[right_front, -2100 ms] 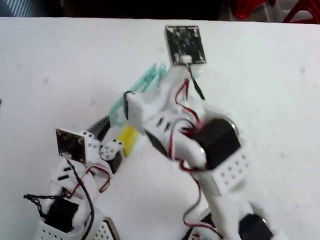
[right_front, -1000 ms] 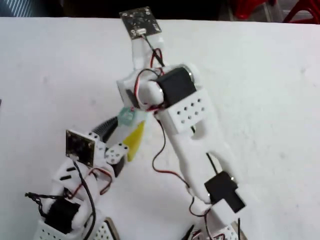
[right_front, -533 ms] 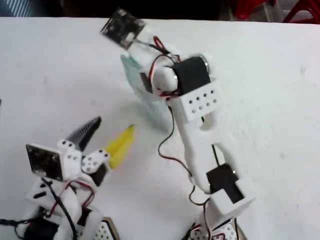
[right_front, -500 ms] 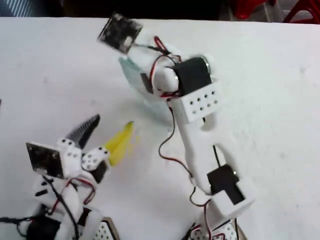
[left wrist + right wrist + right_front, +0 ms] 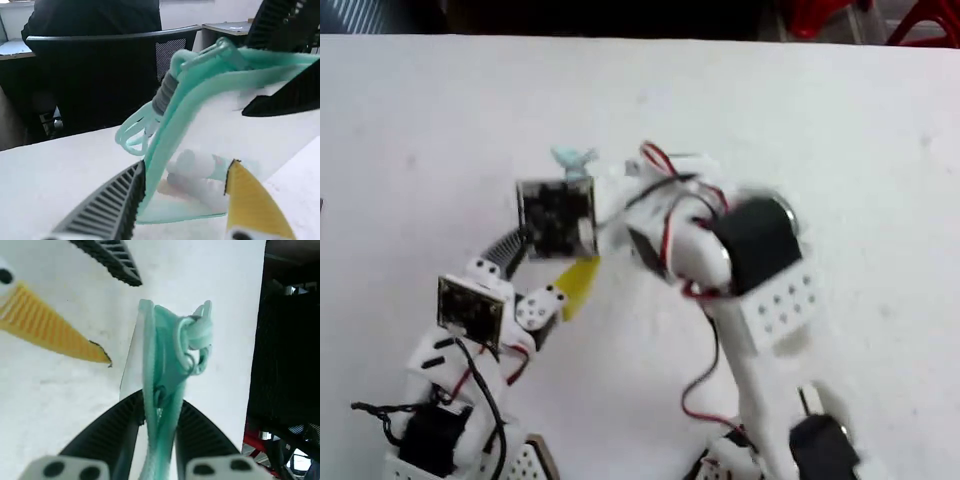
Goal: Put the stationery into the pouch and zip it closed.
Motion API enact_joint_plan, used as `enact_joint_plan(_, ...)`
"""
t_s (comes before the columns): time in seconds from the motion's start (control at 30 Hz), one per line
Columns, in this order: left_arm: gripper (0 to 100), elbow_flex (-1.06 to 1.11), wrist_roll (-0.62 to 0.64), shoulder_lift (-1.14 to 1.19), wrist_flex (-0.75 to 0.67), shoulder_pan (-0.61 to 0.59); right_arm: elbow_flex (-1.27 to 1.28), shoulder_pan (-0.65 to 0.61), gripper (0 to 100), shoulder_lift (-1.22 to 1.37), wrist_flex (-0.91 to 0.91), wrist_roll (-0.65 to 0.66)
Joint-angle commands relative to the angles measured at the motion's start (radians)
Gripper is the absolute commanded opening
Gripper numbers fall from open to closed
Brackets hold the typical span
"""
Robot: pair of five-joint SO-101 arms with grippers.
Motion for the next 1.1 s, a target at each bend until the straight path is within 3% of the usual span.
enact_joint_plan(0.0,27,-0.006,-0.025,0.010,-0.012,0.013,0.117,-0.027,1.7,-0.177,0.021,0.084)
enact_joint_plan(0.13,27,-0.044,-0.034,0.007,0.052,0.038,0.261,-0.030,1.7,-0.300,0.019,0.161)
enact_joint_plan(0.37,27,-0.041,-0.199,0.007,0.166,0.294,0.313,-0.101,1.7,-0.390,0.019,0.164)
enact_joint_plan(0.63,27,-0.035,-0.187,0.007,0.170,0.323,0.315,-0.142,1.7,-0.389,0.019,0.164)
enact_joint_plan(1.07,3,-0.129,-0.189,0.007,0.227,0.360,0.377,-0.133,1.9,-0.389,0.016,0.160)
